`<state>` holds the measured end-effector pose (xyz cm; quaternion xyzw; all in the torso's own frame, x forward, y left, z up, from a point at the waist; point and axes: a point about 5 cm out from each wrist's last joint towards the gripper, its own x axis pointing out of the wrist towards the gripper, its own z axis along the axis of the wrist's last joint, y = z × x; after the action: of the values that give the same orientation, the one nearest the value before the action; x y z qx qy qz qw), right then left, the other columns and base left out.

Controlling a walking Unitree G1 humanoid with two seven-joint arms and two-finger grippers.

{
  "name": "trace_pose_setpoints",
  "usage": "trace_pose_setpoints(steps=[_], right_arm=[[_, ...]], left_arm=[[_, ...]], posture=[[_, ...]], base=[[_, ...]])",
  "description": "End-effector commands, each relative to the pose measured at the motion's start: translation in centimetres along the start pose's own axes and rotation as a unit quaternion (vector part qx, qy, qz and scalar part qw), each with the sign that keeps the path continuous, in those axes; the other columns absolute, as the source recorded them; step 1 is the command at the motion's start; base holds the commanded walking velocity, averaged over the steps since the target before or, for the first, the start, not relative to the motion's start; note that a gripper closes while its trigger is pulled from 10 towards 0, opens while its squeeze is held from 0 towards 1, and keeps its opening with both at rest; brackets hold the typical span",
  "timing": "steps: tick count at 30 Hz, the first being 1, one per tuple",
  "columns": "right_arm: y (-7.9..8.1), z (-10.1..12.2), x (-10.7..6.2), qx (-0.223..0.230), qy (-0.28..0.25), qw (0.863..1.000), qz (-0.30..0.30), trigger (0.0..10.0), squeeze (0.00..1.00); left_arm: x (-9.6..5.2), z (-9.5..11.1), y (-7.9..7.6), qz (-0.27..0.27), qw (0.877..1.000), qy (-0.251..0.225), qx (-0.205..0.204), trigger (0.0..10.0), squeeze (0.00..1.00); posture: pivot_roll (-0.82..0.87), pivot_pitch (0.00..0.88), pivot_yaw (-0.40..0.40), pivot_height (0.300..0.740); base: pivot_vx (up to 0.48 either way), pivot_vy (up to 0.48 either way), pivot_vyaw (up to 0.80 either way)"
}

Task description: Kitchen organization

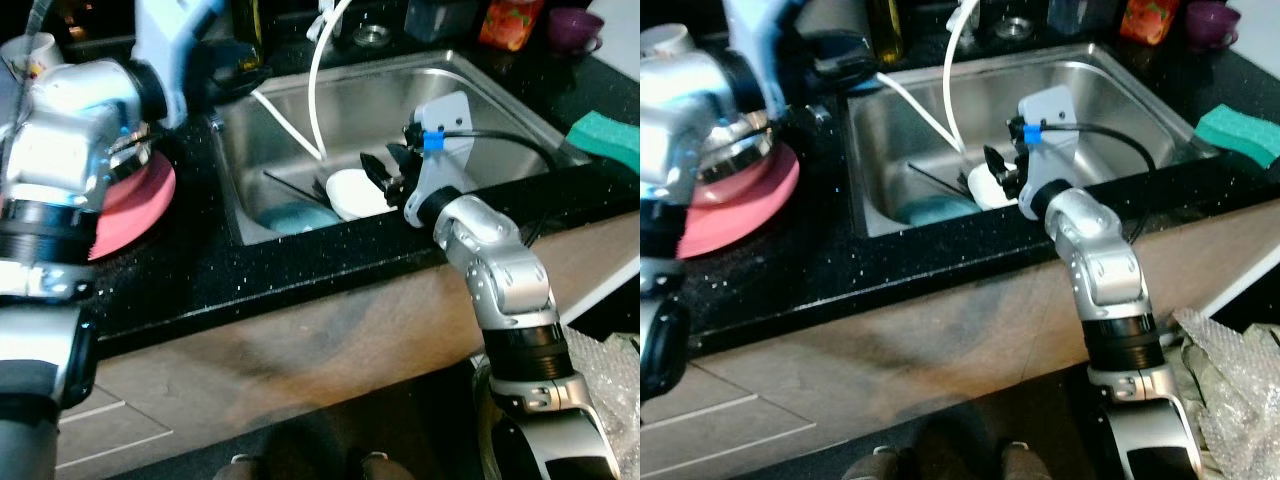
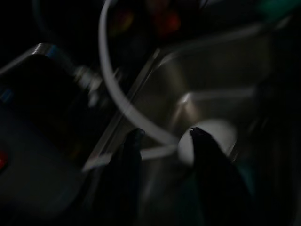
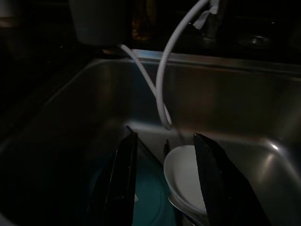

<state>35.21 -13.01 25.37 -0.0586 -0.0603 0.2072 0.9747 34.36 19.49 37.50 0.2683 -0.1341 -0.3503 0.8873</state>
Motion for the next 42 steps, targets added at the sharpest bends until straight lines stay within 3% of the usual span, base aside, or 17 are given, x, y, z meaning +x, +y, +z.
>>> trace_pose_setpoints(steps=[1,4,5,6,13,14,15,16,18,19,23,24,31,34,36,42], right_arm=[[0.4,-0.1,0.0,-0.001,0.002,1.000,0.006,10.0,0.00],[0.5,-0.1,0.1,0.000,0.001,1.000,0.009,10.0,0.00],[0.6,-0.1,0.2,0.000,0.001,1.000,0.010,10.0,0.00],[0.6,0.0,0.3,0.000,0.000,1.000,0.012,10.0,0.00],[0.6,0.0,0.2,-0.003,0.000,1.000,0.014,10.0,0.00],[0.6,0.0,0.2,-0.003,0.000,1.000,0.014,10.0,0.00],[0.6,0.0,0.2,-0.003,0.001,1.000,0.013,10.0,0.00],[0.6,0.0,0.2,-0.002,0.001,1.000,0.013,10.0,0.00],[0.6,0.0,0.2,-0.002,0.001,1.000,0.013,10.0,0.00],[0.6,0.0,0.2,-0.002,0.001,1.000,0.013,10.0,0.00],[0.6,-0.1,0.2,-0.002,0.002,1.000,0.014,10.0,0.00],[0.6,-0.1,0.2,-0.002,0.002,1.000,0.015,10.0,0.00],[0.6,0.0,0.2,-0.002,0.002,1.000,0.015,10.0,0.00],[0.6,0.0,0.2,-0.002,0.004,1.000,0.015,10.0,0.00],[0.5,0.0,0.1,-0.002,0.004,1.000,0.015,10.0,0.00],[0.5,0.0,0.1,-0.003,0.004,1.000,0.015,10.0,0.00]], left_arm=[[-1.9,-0.7,1.1,0.030,0.999,0.042,0.004,10.0,1.00],[-3.1,-1.5,2.2,0.077,0.994,0.078,0.010,10.0,1.00],[-3.7,-1.9,2.7,0.097,0.991,0.097,0.004,10.0,0.56],[-4.3,-2.3,2.9,0.105,0.988,0.114,-0.001,10.0,0.00],[-7.6,-3.0,3.3,0.095,0.975,0.198,-0.034,10.0,0.00],[-7.9,-3.1,3.4,0.091,0.973,0.210,-0.037,10.0,0.37],[-8.2,-3.2,3.4,0.087,0.971,0.218,-0.042,10.0,0.54],[-8.3,-3.2,3.4,0.085,0.970,0.224,-0.047,10.0,0.93],[-8.3,-3.2,3.4,0.085,0.970,0.224,-0.047,10.0,0.93],[-8.4,-3.2,3.4,0.082,0.969,0.228,-0.050,10.0,1.00],[-8.7,-4.0,3.1,0.073,0.961,0.260,-0.057,10.0,1.00],[-8.8,-4.7,2.7,0.066,0.954,0.285,-0.059,10.0,0.00],[-8.9,-5.6,3.0,0.096,0.941,0.320,-0.060,10.0,0.00],[-9.4,-6.6,3.8,0.130,0.924,0.356,-0.045,10.0,0.00],[-9.6,-7.0,3.9,0.136,0.920,0.365,-0.045,10.0,0.00],[-9.6,-7.8,3.6,0.133,0.917,0.372,-0.051,10.0,0.00]], posture=[[0.06,0.137,0.002,0.740],[0.06,0.135,-0.003,0.740],[0.06,0.133,-0.006,0.740],[0.06,0.133,-0.005,0.740],[0.05,0.128,-0.003,0.740],[0.05,0.128,-0.003,0.740],[0.05,0.128,-0.002,0.740],[0.05,0.129,-0.002,0.740],[0.05,0.129,-0.002,0.740],[0.06,0.129,-0.002,0.740],[0.06,0.132,-0.004,0.740],[0.06,0.134,-0.003,0.740],[0.05,0.139,-0.004,0.740],[0.05,0.142,-0.004,0.740],[0.05,0.143,-0.006,0.740],[0.05,0.143,-0.006,0.740]], base=[[0.000,0.000,0.00],[0.000,0.000,0.00],[0.000,0.000,0.00],[0.000,0.000,0.00],[0.000,0.000,0.00],[0.000,0.000,0.00],[0.000,0.000,0.00],[0.000,0.000,0.00],[0.000,0.000,0.00],[0.000,0.000,0.00],[0.000,0.000,0.00],[0.000,0.000,0.00],[0.000,0.000,0.00],[0.000,0.000,0.00],[0.000,0.000,0.00],[0.000,0.000,0.00]])
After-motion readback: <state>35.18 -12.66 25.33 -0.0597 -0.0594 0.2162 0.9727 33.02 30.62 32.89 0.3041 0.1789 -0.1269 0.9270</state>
